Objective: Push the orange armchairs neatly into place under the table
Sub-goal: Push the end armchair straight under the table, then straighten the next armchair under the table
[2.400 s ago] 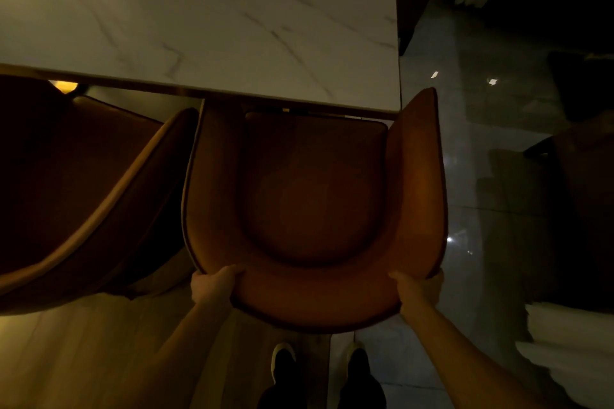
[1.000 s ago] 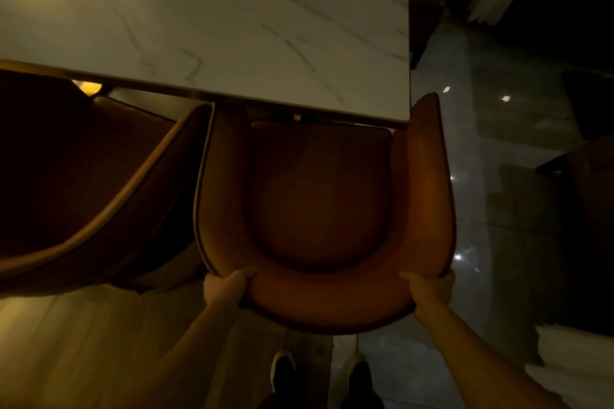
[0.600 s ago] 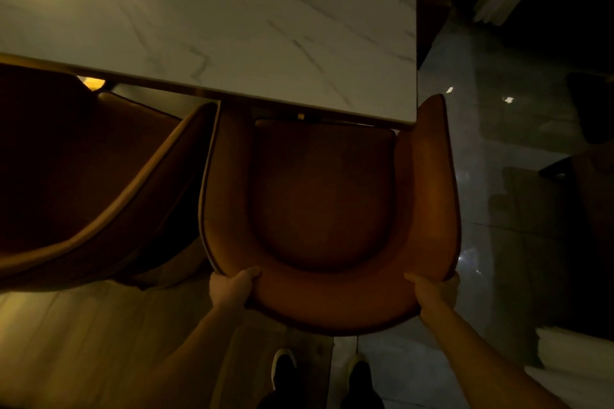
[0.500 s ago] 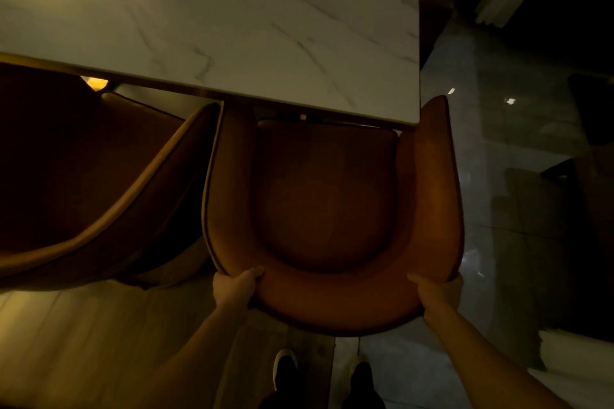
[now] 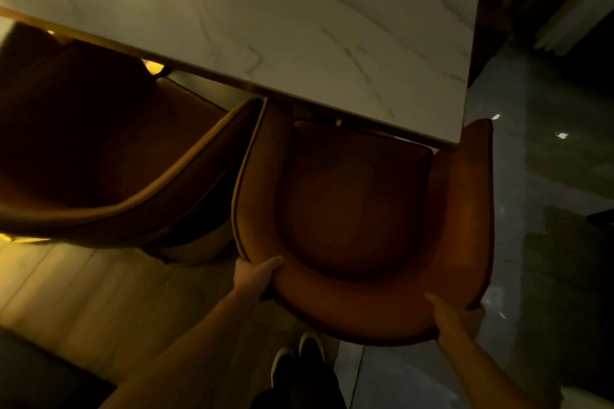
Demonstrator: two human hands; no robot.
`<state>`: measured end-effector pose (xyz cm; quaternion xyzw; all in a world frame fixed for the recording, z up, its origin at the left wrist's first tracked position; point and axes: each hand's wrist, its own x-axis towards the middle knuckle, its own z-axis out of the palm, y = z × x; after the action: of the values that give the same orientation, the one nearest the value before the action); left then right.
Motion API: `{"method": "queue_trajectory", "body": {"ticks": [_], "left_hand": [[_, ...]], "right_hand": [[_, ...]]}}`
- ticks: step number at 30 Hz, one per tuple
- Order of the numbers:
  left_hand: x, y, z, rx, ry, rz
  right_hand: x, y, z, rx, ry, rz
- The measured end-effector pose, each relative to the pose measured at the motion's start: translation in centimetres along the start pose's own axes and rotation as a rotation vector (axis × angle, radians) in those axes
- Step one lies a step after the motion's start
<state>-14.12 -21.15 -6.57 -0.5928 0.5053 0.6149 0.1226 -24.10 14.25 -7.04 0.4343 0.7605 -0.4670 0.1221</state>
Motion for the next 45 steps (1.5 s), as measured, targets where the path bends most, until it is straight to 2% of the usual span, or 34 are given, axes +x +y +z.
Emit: {"method": "queue_trajectory", "body": {"ticks": [5,11,14,18,21,25,29,31,35,39,45], "left_hand": [[-1.1,-0.4,-0.8,0.1,0.011,0.057],[-2.6,-1.0,-3.5,0.13,-0.038,0.167],[-3.0,-1.2,-5.7,0.151,0.061,0.218],[-3.1,-1.5,-9.8,0.149,0.141,0.253],[-2.9,-1.8,-13.5,0.145,0.164,0.287],[-2.2,-1.8,-18.4,0.141,0.159,0.343],[-0.9,-1.2,-24.4,0.2,0.101,0.42],[-0.1,-0.8,-27.6,0.253,0.065,0.438],[1.6,0.0,-34.3,0.284,0.106,0.505],[3.3,1.0,-39.9,0.183,0.087,0.486],[5.4,2.8,-45.3,0.054,0.158,0.472]], "right_hand": [[-1.2,-0.8,-0.3,-0.116,0.041,-0.007],[-2.7,-1.4,-0.6,-0.356,0.036,-0.163],[-4.2,-1.5,-0.2,-0.553,0.004,-0.273],[-5.8,-2.3,0.9,-0.786,-0.085,-0.323],[-7.3,-2.8,2.4,-0.778,-0.105,-0.345],[-10.7,-3.0,5.3,-0.843,-0.117,-0.434],[-17.4,-2.8,9.8,-0.952,-0.137,-0.61],[-21.1,-2.6,12.3,-0.959,-0.163,-0.67],[-27.9,-2.3,17.3,-0.897,-0.233,-0.732],[-33.5,-2.3,21.8,-0.767,-0.347,-0.722],[-38.9,-2.7,27.5,-0.653,-0.455,-0.692]]}}
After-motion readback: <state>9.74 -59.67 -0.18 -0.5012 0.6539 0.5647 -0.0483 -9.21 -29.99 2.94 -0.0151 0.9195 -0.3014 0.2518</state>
